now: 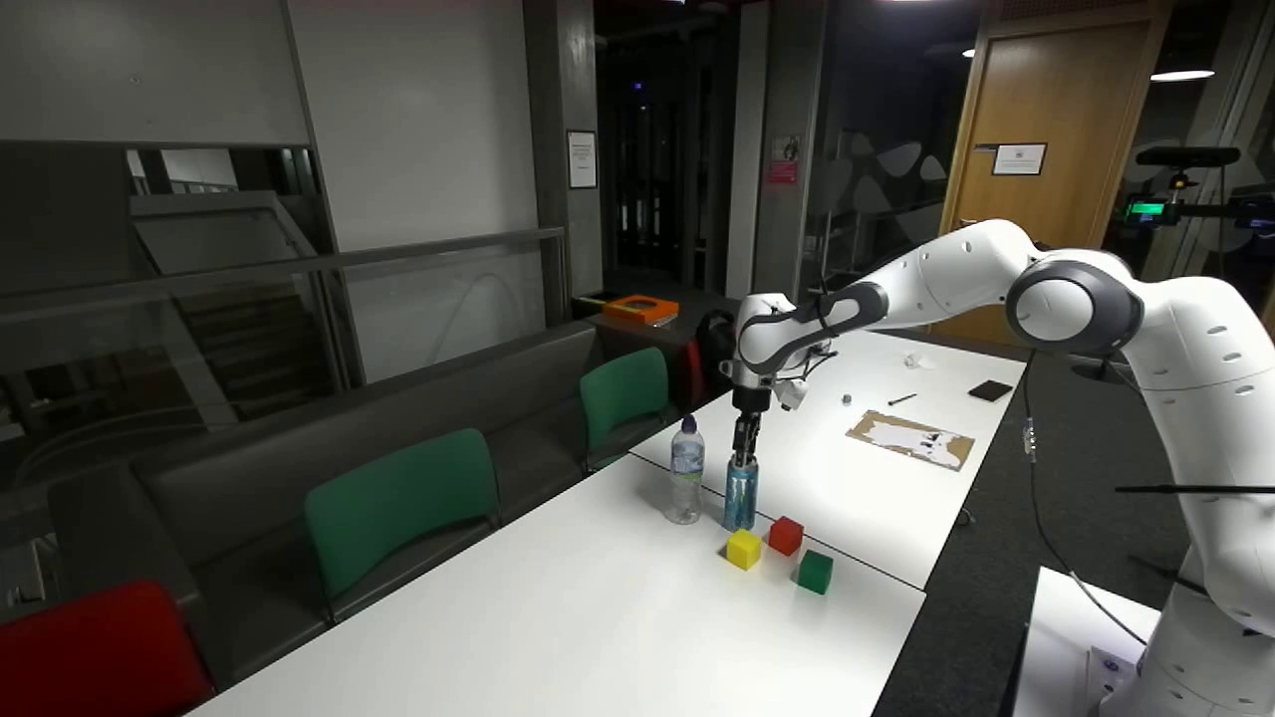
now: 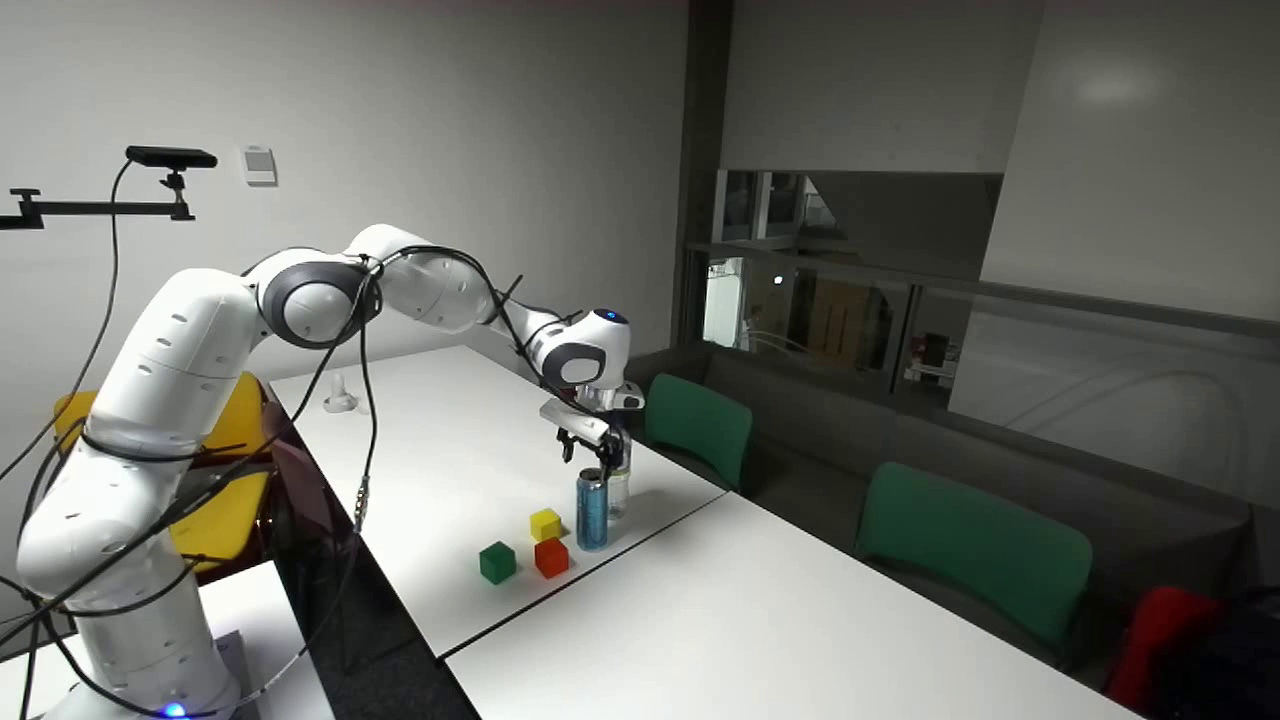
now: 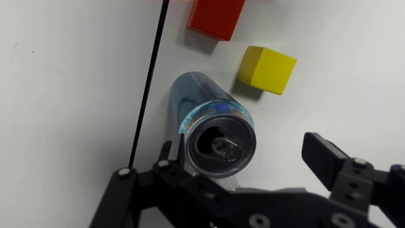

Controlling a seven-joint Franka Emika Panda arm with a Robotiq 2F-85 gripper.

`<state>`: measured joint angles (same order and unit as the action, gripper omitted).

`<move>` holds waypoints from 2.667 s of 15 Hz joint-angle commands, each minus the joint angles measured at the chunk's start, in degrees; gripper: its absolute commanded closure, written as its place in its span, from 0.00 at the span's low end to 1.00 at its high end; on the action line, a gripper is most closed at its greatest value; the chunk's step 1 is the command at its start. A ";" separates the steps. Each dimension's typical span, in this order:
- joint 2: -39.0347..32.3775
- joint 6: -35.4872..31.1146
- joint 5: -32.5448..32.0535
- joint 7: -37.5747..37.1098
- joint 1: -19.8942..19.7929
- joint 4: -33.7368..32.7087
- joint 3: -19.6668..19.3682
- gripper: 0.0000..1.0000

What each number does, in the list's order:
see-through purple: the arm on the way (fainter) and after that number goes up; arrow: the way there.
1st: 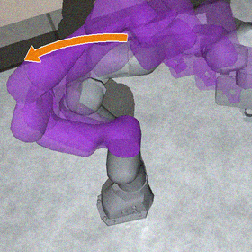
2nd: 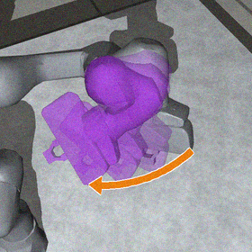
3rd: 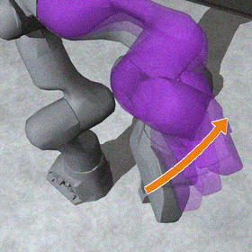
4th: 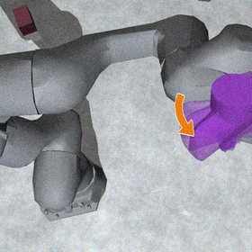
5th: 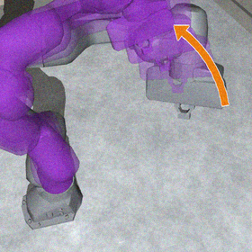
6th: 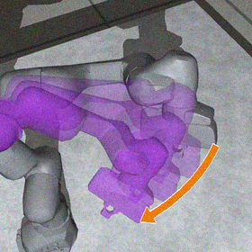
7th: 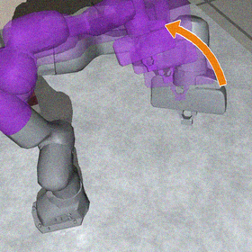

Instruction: Move the blue can to the right

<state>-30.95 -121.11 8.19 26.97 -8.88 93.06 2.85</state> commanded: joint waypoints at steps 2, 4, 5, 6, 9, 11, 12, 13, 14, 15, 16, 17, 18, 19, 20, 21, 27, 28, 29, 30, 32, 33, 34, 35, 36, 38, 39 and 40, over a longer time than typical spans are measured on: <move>-0.82 0.48 -1.13 -1.16 0.12 -1.86 -0.44 0.00; -1.26 0.49 -1.51 -1.34 0.18 -2.30 -0.71 0.00; -1.59 0.73 -1.48 -1.35 0.05 -2.68 -0.79 0.00; -1.81 0.93 -1.49 -1.45 -0.03 -2.91 -0.86 0.00; -2.50 1.38 -1.39 -1.35 -0.18 -3.57 -0.88 0.00; -3.17 1.60 -1.27 -1.21 -0.23 -4.26 -0.74 0.00; -3.45 1.69 -1.23 -1.10 -0.25 -4.52 -0.66 0.00; -3.74 1.81 -1.26 -1.12 -0.23 -4.85 -0.62 0.00; -4.02 1.94 -1.32 -1.18 -0.18 -5.21 -0.60 0.00; -4.27 2.07 -1.29 -1.17 -0.17 -5.50 -0.54 0.00; -4.50 2.26 -1.32 -1.16 -0.16 -5.81 -0.50 0.00; -4.71 2.37 -1.37 -1.19 -0.14 -6.05 -0.50 0.00; -4.93 2.56 -1.38 -1.22 -0.14 -6.30 -0.48 0.00; -5.23 3.07 -1.39 -1.21 -0.15 -6.72 -0.45 0.00; -5.54 3.48 -1.42 -1.24 -0.16 -7.11 -0.45 0.00; -5.92 3.88 -1.39 -1.25 -0.22 -7.52 -0.45 0.00; -7.14 6.27 -1.34 -1.08 -0.37 -9.17 -0.44 0.11; -7.23 6.49 -1.34 -1.11 -0.37 -9.36 -0.46 0.27; -7.27 6.74 -1.32 -1.08 -0.39 -9.56 -0.45 0.33; -7.24 6.88 -1.32 -1.09 -0.40 -9.66 -0.47 0.40; -7.15 7.01 -1.42 -1.19 -0.35 -9.97 -0.56 0.56; -7.00 6.85 -1.50 -1.23 -0.34 -9.94 -0.62 0.56; -6.75 6.65 -1.60 -1.34 -0.29 -9.77 -0.71 0.56; -6.24 6.51 -1.69 -1.33 -0.31 -9.52 -0.78 0.56; -5.77 6.20 -1.67 -1.35 -0.35 -9.27 -0.81 0.56; -4.41 5.84 -1.36 -1.01 -0.64 -8.89 -0.71 0.56; -3.63 5.58 -1.38 -0.92 -0.71 -8.64 -0.77 0.56; -2.93 5.37 -1.23 -0.78 -0.85 -8.52 -0.78 0.56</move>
<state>-36.71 -116.63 7.65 26.69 -9.06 84.35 1.98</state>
